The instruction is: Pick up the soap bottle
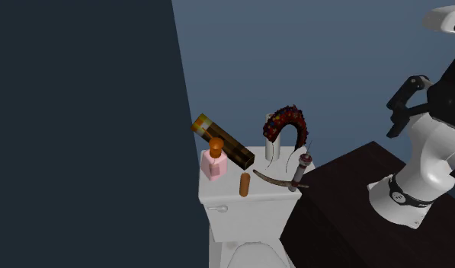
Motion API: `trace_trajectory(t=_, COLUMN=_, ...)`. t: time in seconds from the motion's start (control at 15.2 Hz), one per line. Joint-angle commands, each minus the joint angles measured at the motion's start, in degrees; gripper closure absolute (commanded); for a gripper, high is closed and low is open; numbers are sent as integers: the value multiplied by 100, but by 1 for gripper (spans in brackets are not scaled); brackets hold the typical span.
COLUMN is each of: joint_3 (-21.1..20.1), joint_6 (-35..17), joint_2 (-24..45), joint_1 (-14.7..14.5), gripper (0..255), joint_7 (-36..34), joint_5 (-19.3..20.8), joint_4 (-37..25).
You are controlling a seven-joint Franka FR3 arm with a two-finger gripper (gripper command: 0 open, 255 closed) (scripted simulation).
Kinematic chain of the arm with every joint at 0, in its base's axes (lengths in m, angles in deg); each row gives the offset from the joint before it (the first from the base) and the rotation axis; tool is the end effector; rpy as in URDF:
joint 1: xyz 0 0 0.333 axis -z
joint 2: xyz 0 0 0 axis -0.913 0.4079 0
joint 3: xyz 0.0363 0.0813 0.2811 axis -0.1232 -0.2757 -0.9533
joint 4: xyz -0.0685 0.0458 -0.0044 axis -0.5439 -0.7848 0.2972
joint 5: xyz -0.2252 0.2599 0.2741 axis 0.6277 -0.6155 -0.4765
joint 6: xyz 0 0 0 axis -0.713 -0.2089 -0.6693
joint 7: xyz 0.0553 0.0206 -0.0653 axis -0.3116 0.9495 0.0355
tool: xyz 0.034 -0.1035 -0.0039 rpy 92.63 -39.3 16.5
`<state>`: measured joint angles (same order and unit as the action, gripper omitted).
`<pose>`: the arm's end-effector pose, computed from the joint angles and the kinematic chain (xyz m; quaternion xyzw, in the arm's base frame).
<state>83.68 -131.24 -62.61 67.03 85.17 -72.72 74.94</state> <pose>0.3765 -0.0322 0.6093 -0.9952 0.0534 -0.0639 0.0521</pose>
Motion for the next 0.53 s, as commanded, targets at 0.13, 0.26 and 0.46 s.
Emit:
trace_trajectory(t=0.13, joint_3=180, joint_6=-211, joint_2=209, joint_1=61, gripper=0, joint_7=189, joint_5=107, joint_4=48)
trace_trajectory(t=0.26, joint_3=361, joint_6=-424, joint_2=442, joint_1=118, gripper=0, joint_7=376, joint_5=205, joint_4=71)
trace_trajectory(t=0.46, joint_3=635, joint_6=-740, joint_2=833, joint_1=193, gripper=0, joint_7=653, joint_5=330, joint_4=58)
